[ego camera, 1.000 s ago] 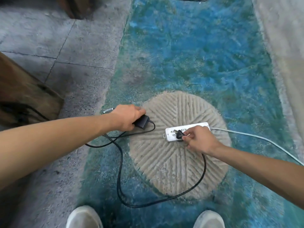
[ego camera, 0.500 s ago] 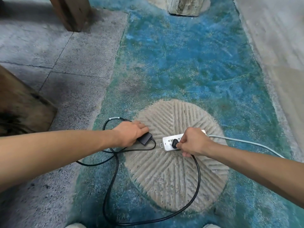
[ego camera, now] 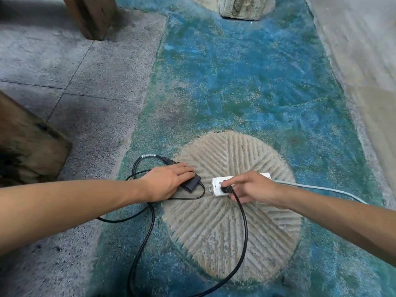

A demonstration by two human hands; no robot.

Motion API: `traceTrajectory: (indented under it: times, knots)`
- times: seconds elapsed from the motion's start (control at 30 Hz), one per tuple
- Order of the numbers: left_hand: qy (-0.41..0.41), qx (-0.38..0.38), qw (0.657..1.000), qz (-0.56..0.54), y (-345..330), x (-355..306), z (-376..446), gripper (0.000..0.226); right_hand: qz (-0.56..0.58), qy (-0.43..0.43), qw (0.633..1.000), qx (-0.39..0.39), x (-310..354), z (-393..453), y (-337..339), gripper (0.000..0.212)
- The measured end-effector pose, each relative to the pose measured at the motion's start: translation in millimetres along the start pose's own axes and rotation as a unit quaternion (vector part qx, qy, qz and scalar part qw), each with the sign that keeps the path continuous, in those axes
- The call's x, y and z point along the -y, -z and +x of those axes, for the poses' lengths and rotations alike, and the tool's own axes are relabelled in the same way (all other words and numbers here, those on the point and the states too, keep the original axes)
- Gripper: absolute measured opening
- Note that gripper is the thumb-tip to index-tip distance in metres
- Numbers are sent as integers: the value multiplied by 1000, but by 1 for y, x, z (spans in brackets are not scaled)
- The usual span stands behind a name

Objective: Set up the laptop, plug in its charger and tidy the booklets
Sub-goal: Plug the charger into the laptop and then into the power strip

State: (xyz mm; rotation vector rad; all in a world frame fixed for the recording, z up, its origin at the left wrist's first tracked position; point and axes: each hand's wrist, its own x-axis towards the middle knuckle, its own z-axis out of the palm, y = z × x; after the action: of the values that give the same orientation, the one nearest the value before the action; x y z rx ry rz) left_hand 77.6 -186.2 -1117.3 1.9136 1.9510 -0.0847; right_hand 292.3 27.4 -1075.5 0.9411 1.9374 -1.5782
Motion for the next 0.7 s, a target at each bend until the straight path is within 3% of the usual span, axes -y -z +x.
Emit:
traceTrajectory:
  times: [0.07,0.17,0.27,0.4,0.47,0.7]
  knots:
    - [-3,3,1000,2,0,1,0,63,-144,76,987,11,-5,-1,4,53]
    - [-5,13,1000,6,-1,2,-1,63,-285,158,945,-35,-11,4,5,44]
    - [-16,12,1000,18,-4,3,-2,62,-424,203,879,-83,-11,8,6,43]
    - [-35,31,999,17,-13,2,-9,75,-524,254,809,-83,-18,11,10,48]
    - [-41,36,998,19,-18,2,-12,78,-529,255,805,-84,-22,12,11,49]
    - [-66,28,997,25,-22,7,-3,82,-410,243,876,-69,-33,30,18,42]
